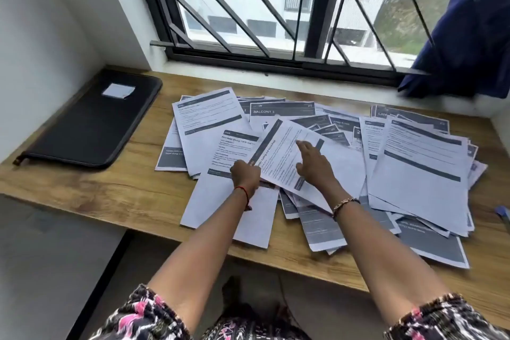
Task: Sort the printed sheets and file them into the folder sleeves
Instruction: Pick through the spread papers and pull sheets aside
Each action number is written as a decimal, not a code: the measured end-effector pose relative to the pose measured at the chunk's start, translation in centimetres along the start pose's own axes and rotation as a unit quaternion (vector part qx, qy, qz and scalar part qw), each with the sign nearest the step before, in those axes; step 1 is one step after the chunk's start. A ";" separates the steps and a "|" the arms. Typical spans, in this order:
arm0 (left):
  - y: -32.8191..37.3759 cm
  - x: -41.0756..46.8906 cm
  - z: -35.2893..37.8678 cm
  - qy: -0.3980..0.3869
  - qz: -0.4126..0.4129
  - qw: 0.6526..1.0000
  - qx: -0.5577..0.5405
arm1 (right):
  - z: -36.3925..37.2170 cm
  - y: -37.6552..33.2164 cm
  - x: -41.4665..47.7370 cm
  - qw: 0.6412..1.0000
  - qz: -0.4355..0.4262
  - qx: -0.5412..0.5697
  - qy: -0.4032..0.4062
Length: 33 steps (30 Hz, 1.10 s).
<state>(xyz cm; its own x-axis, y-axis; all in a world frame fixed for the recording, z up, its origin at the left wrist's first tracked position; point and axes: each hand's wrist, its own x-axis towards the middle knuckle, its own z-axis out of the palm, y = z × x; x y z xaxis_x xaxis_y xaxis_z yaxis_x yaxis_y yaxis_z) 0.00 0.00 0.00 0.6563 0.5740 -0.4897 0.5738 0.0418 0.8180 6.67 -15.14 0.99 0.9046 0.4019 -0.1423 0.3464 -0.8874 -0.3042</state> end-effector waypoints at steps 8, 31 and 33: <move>1.1 2.6 0.2 -0.024 -0.129 0.980 -0.149 | -0.9 2.6 4.8 0.992 0.115 0.045 -0.005; 2.9 9.1 -1.5 0.082 -0.023 0.986 -0.145 | -0.6 2.4 7.0 0.950 0.231 0.199 0.067; 3.1 9.3 -2.5 0.086 -0.020 0.987 -0.133 | -0.6 2.3 7.0 0.938 0.241 0.236 0.085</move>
<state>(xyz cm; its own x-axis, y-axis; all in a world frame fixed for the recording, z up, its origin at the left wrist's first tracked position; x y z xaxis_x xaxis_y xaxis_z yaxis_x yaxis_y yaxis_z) 6.69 7.51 -1.26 0.5288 0.6974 -0.4838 0.4341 0.2676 0.8602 13.89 -14.47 -0.17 0.9683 -0.0964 -0.2304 -0.2241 -0.7425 -0.6313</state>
